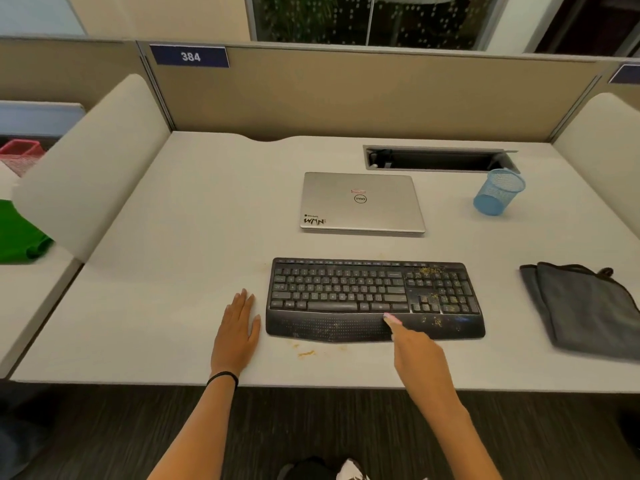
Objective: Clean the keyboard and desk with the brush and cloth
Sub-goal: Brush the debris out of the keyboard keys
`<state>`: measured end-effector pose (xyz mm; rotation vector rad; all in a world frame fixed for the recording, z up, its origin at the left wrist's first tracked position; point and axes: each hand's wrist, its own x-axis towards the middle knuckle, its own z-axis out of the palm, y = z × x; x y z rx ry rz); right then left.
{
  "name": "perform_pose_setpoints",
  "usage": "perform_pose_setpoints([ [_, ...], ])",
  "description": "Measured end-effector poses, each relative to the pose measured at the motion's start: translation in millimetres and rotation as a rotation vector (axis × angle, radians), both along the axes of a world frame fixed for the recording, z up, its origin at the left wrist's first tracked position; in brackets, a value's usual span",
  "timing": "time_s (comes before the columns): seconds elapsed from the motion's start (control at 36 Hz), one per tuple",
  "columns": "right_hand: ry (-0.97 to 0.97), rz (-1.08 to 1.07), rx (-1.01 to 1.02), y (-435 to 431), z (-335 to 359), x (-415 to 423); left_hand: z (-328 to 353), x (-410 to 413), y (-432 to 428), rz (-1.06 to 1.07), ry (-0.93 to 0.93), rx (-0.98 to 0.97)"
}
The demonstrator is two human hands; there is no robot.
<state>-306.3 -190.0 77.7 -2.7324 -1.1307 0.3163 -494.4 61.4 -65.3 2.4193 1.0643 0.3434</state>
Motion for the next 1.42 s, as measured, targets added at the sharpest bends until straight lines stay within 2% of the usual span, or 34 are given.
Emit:
perform_pose_setpoints([
  [0.11, -0.077, 0.124, -0.015, 5, -5, -16, -1, 0, 0, 0.001, 0.004, 0.002],
  [0.22, 0.036, 0.267, -0.004, 11, -3, -27, -3, -1, 0, 0.003, -0.002, 0.003],
  [0.42, 0.064, 0.424, -0.097, 14, 4, -38, -3, -1, 1, 0.0, 0.004, 0.008],
  [0.53, 0.124, 0.427, -0.01, 12, 9, -31, -4, -1, 1, 0.001, 0.008, 0.003],
  [0.61, -0.022, 0.377, 0.038, 10, 12, -17, -3, -1, 1, -0.002, 0.014, 0.001],
  [0.69, -0.267, 0.261, -0.042, 12, 12, -9, -2, 0, 0, -0.001, 0.014, 0.004],
  [0.75, -0.295, 0.224, -0.022, 13, 7, -8, -1, 0, 0, 0.003, 0.01, 0.003],
  [0.83, -0.188, 0.203, -0.069, 16, 10, -15, -1, 0, 0, 0.002, 0.01, 0.002],
  [0.92, -0.036, 0.279, -0.052, 18, 3, -21, -1, 0, 0, -0.001, 0.012, 0.001],
  [1.06, 0.018, 0.355, 0.028, 24, 0, -30, 0, -1, 0, -0.007, 0.023, 0.004],
  [1.22, 0.041, 0.486, -0.045, 27, 7, -42, 0, -1, 0, -0.012, 0.016, 0.01],
  [1.42, 0.123, 0.543, -0.077, 26, 5, -43, 0, -1, 0, -0.006, 0.024, -0.004],
])
